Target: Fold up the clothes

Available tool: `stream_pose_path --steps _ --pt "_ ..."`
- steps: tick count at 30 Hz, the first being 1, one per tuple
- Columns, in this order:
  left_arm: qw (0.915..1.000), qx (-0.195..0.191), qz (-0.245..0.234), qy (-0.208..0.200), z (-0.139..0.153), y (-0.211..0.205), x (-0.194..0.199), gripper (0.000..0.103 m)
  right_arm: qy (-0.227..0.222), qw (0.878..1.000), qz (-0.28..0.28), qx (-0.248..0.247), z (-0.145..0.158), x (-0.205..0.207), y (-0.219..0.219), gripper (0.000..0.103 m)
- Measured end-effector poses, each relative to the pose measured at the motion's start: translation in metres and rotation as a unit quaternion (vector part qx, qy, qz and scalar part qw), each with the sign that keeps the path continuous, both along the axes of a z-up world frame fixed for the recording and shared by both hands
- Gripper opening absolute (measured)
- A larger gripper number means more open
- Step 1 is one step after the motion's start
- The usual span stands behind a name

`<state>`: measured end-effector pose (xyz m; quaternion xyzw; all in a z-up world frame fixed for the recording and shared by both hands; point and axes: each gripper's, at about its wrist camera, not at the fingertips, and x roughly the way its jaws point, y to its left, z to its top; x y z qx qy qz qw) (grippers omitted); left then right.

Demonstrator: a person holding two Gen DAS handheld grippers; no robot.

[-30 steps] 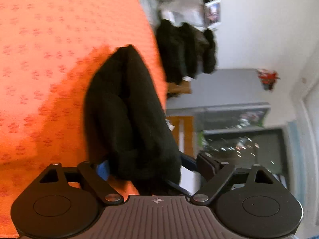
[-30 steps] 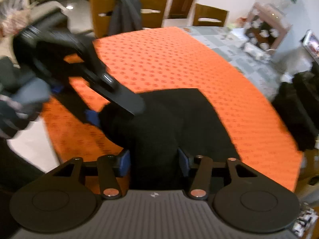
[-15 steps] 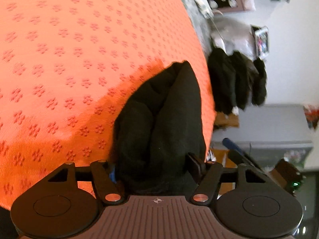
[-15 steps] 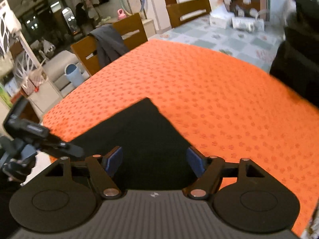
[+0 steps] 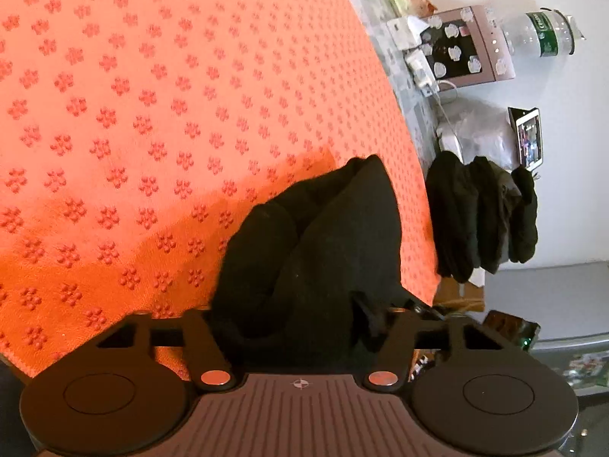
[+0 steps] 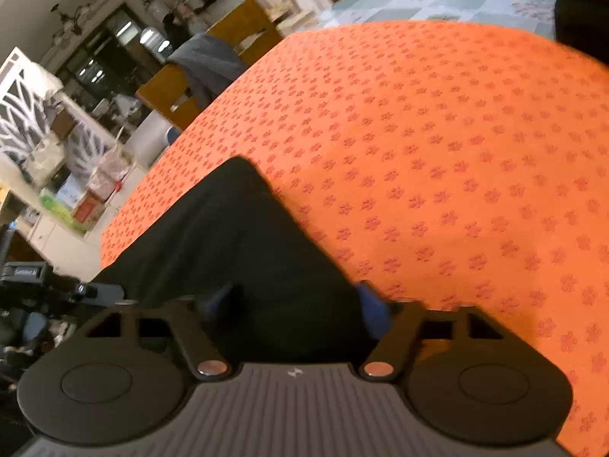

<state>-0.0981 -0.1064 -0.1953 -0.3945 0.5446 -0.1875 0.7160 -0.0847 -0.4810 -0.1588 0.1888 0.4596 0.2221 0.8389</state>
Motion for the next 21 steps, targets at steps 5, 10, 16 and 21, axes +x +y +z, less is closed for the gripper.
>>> stream_pose_path --steps 5,10,16,21 --pt "0.9969 0.038 -0.053 -0.044 0.032 -0.02 0.015 0.044 -0.012 0.999 -0.048 0.007 0.018 -0.015 -0.002 0.032" --pt "0.9854 0.048 -0.137 -0.09 0.067 -0.054 0.052 0.044 -0.035 0.989 -0.144 0.024 0.046 -0.044 -0.018 0.03" --pt "0.9645 0.015 -0.236 -0.118 0.09 -0.13 0.098 0.044 -0.084 0.952 -0.29 0.044 0.08 -0.094 -0.056 0.03" --pt "0.9418 -0.018 -0.31 -0.13 0.101 -0.201 0.133 0.045 -0.12 0.913 -0.387 0.044 0.094 -0.131 -0.089 0.03"
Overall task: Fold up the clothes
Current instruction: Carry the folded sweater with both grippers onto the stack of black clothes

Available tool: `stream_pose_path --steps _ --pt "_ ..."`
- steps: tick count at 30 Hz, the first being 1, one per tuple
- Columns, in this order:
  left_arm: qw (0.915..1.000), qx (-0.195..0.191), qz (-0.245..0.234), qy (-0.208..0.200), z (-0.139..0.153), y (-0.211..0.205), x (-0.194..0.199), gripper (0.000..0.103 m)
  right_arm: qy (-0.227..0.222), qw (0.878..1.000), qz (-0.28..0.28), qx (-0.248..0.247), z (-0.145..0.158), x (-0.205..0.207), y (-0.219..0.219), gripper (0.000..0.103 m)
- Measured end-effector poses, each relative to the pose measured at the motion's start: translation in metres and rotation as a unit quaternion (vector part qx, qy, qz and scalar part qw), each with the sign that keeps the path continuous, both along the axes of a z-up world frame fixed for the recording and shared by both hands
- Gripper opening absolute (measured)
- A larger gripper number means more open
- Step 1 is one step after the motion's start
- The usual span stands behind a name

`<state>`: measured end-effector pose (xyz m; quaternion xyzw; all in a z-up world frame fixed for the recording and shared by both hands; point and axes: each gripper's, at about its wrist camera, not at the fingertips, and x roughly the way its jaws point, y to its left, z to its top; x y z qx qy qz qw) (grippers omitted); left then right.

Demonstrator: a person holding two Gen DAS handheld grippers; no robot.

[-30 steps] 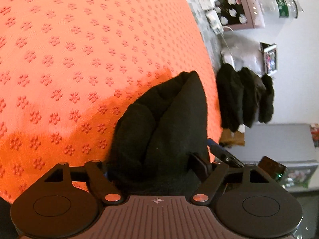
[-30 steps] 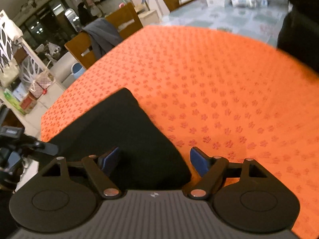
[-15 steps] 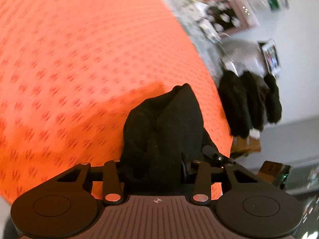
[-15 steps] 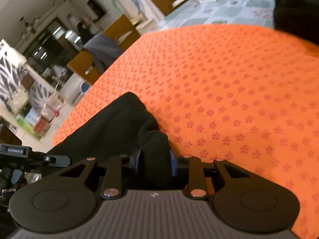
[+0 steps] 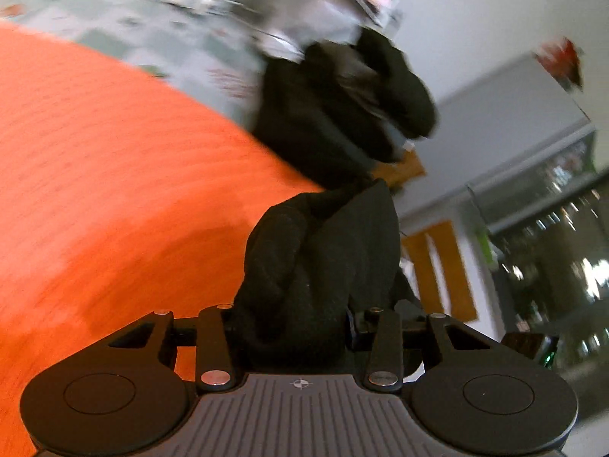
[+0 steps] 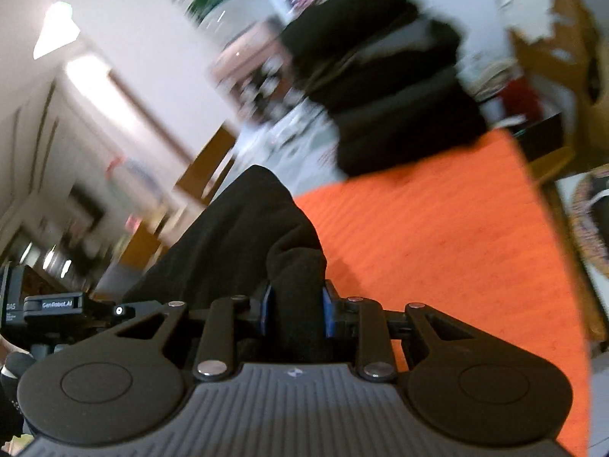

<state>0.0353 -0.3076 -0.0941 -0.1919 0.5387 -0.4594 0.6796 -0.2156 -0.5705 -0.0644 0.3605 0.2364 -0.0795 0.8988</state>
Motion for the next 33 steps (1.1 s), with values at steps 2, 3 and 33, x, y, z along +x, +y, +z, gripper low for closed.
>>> stream_pose_path --steps 2,3,33 --pt "0.9994 -0.01 -0.032 -0.002 0.004 -0.029 0.014 0.045 -0.012 0.999 -0.043 0.01 0.001 -0.014 -0.015 0.03" --pt "0.9987 -0.015 -0.048 -0.003 0.007 -0.043 0.021 0.045 -0.015 0.998 -0.058 0.014 0.001 -0.019 -0.021 0.03" --pt "0.983 0.082 -0.111 -0.121 -0.05 -0.229 0.108 0.087 0.055 0.979 -0.194 0.035 -0.088 0.023 -0.152 0.06"
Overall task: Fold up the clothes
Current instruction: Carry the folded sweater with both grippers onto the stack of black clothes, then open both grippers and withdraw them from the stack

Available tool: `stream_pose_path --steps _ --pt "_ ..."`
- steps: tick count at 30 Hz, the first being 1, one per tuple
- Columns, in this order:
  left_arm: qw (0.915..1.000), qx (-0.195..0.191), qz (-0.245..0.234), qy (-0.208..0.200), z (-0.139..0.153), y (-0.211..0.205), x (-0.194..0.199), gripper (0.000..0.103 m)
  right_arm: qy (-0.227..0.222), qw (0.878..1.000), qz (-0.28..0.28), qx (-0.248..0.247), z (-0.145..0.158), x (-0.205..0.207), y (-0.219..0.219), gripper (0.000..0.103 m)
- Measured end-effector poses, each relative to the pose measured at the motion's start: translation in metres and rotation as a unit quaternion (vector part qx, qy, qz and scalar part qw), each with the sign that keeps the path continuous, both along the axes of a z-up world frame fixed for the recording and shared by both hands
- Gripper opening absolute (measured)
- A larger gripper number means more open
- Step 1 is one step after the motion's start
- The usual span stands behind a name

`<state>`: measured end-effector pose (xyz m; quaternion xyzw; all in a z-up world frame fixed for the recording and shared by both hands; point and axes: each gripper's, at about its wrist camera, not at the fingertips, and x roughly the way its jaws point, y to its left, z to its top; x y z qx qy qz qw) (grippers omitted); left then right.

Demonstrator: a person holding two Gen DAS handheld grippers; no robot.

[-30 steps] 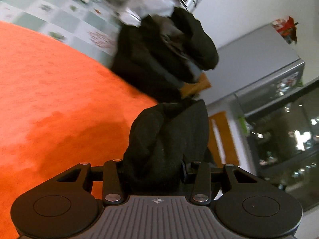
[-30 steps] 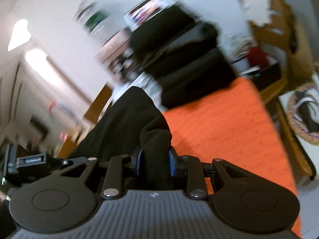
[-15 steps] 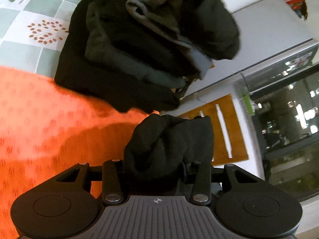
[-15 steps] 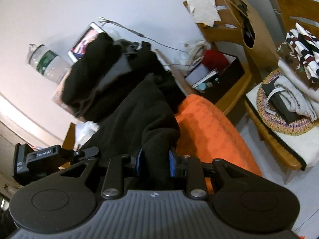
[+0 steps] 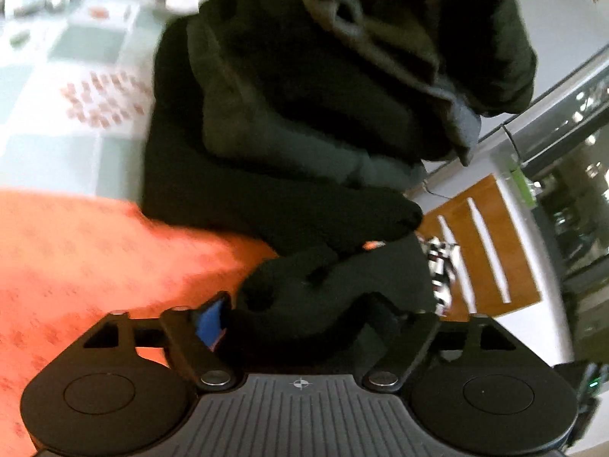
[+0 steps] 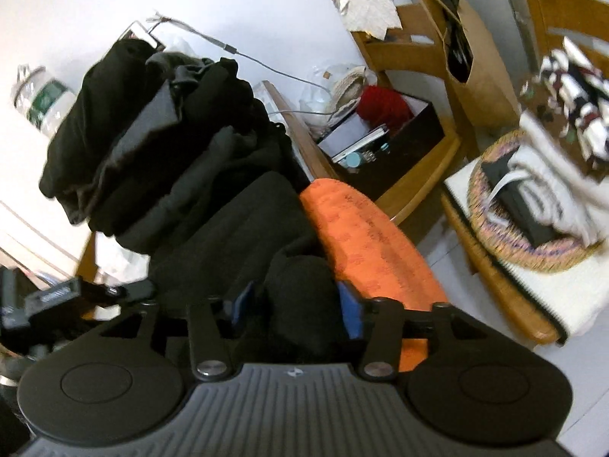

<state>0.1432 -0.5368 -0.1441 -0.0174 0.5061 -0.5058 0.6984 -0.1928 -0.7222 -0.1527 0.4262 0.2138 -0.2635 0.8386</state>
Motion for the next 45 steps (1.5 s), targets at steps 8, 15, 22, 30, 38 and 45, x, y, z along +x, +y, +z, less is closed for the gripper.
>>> stream_pose_path --steps 8,15,22,30,38,45 --pt "0.99 -0.027 0.051 -0.129 0.037 0.053 -0.033 0.096 0.044 0.992 0.027 -0.118 0.041 0.001 0.026 0.079" --pt "0.9712 -0.047 0.084 -0.218 0.069 0.104 -0.072 0.103 0.071 0.979 0.067 -0.178 0.079 -0.005 0.053 0.087" --pt "0.9551 -0.066 0.101 -0.271 0.102 0.151 -0.12 0.103 0.091 0.964 0.097 -0.229 0.111 -0.018 0.095 0.096" --pt "0.9332 -0.049 0.14 -0.327 0.127 0.205 -0.17 0.103 0.077 0.955 0.102 -0.267 0.143 -0.04 0.154 0.103" --pt "0.9148 -0.02 0.174 -0.364 0.143 0.262 -0.205 0.103 0.056 0.943 0.083 -0.318 0.178 -0.064 0.225 0.103" --pt "0.9194 0.007 0.176 -0.352 0.142 0.314 -0.23 0.103 0.063 0.936 0.059 -0.341 0.192 -0.077 0.298 0.103"
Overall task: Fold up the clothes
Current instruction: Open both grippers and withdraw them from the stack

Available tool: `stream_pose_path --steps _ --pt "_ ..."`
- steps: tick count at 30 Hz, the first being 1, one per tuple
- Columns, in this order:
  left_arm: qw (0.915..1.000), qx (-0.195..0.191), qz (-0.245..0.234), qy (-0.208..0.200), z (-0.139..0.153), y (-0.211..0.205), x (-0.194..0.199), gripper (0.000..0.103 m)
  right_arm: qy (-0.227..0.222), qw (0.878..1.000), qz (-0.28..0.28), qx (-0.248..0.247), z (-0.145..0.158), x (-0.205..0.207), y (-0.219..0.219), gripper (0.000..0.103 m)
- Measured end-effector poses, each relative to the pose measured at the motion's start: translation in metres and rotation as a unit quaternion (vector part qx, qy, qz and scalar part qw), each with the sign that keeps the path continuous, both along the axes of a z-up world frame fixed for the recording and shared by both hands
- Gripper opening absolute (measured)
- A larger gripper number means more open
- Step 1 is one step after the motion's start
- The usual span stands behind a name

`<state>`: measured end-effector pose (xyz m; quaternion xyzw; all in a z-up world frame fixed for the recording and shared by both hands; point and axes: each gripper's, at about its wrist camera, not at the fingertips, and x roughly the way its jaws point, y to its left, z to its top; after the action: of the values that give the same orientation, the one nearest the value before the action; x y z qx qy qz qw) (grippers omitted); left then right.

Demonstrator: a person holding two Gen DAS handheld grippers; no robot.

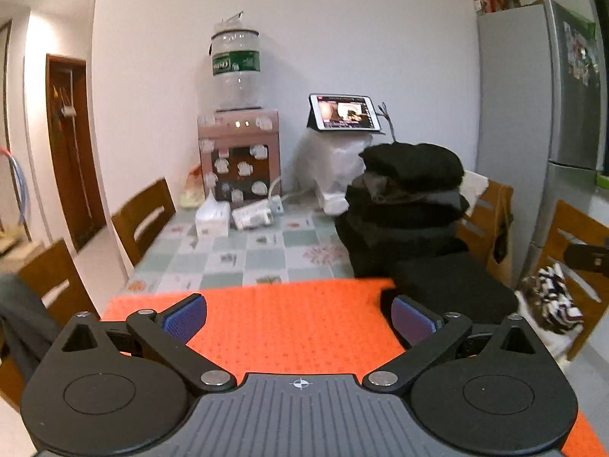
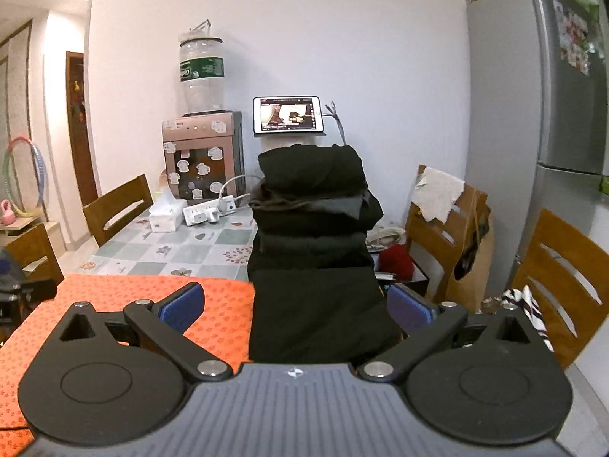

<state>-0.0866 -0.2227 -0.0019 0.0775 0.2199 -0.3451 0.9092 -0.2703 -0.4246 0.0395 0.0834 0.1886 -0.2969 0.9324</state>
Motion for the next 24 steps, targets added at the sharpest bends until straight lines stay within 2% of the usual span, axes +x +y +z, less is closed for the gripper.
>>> stream_pose_path --steps 3,13,24 --pt "0.9999 0.009 0.004 0.008 0.0 0.022 -0.011 0.103 0.013 1.0 -0.006 0.01 -0.001 -0.002 0.028 0.103" --pt "0.995 0.047 -0.016 0.087 -0.037 0.08 -0.03 0.103 0.058 0.996 -0.035 0.057 -0.03 -0.013 0.105 0.103" --pt "0.9902 0.061 -0.063 0.109 -0.051 0.095 -0.038 0.103 0.08 0.99 -0.073 0.093 -0.065 -0.023 0.15 0.103"
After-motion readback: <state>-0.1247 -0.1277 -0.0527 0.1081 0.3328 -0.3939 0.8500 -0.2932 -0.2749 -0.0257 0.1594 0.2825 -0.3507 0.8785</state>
